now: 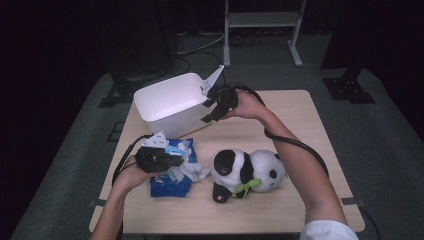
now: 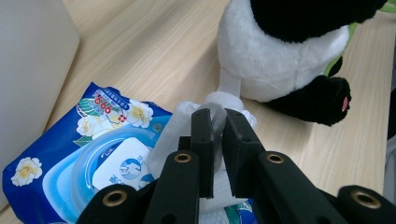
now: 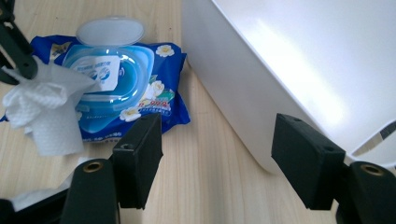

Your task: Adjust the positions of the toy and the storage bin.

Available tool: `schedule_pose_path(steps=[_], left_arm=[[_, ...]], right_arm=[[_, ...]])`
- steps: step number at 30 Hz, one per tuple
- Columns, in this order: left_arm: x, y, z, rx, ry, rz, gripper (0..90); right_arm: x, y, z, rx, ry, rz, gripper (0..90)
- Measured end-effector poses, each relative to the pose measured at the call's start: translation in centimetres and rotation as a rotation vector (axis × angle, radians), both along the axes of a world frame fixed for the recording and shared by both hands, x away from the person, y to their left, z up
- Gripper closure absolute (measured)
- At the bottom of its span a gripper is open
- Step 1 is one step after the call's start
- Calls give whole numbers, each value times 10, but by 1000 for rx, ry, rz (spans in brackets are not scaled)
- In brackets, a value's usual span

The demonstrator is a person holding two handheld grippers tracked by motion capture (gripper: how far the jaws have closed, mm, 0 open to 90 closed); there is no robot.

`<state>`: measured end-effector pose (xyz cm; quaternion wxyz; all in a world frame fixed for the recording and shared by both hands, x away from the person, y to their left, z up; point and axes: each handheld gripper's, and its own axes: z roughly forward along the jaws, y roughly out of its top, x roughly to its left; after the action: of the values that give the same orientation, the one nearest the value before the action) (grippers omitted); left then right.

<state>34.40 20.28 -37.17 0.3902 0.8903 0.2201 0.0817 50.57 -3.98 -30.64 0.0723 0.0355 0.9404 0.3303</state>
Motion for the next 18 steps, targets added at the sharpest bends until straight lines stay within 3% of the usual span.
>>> schedule_pose_path(steps=[7, 18], left_arm=[[0, 3, -1, 2, 1, 1, 824], [-2, 12, -3, -5, 5, 12, 823]], right_arm=[[11, 15, 1, 0, -24, 12, 334], [28, 43, -5, -58, -40, 13, 348]])
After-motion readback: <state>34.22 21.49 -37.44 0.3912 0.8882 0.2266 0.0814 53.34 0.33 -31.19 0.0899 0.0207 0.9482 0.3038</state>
